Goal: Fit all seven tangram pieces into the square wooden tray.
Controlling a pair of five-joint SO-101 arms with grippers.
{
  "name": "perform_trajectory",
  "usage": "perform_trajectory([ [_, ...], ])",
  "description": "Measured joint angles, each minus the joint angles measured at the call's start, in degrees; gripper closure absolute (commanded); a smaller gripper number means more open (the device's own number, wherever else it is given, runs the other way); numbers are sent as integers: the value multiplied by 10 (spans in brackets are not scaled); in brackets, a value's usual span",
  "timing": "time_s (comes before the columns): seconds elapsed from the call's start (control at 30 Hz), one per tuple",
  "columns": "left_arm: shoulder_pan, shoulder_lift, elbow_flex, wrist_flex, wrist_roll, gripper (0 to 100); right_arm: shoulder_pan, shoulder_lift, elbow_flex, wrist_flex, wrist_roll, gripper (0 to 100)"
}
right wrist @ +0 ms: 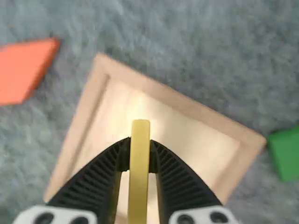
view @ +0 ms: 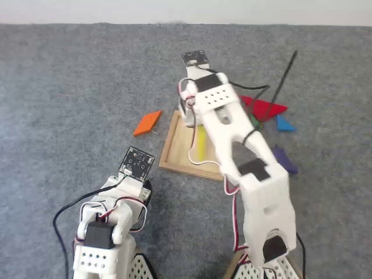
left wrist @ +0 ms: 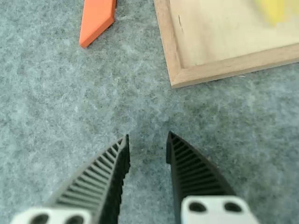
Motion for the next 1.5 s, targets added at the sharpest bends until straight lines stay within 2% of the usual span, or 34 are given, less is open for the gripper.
perform_trajectory([
  [0.2, 0, 0, 0, 0, 0, 877, -29, 75, -90, 0, -79, 971],
  [0.4, 0, 0, 0, 0, 0, 877, -27, 132, -148, 0, -144, 747],
  [0.67, 0, 0, 0, 0, 0, 877, -28, 154, -168, 12, -151, 736],
  [1.0, 0, 0, 0, 0, 0, 877, -11, 66, -185, 155, -39, 748],
  [1.17, 0, 0, 0, 0, 0, 877, 22, 59, -180, 178, 31, 905],
  [1.33, 0, 0, 0, 0, 0, 877, 20, 13, -179, 178, 51, 853],
  [1.5, 0, 0, 0, 0, 0, 877, 21, -69, -160, 185, 62, 851],
])
